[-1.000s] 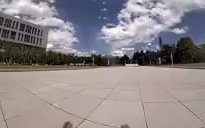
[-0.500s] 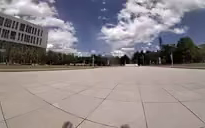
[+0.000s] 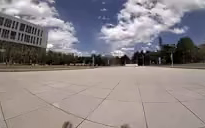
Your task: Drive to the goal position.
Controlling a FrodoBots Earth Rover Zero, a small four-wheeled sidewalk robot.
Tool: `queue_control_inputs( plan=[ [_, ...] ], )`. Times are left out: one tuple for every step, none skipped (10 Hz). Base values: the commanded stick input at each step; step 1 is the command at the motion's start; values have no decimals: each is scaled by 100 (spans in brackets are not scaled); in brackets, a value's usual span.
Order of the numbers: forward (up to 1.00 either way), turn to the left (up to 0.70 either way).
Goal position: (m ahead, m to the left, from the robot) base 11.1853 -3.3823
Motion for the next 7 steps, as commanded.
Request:
queue_control_inputs(
  plan=[
    [6,0],
    [6,0],
    [6,0],
    [6,0],
    [6,0],
    [6,0],
    [6,0]
  ],
)
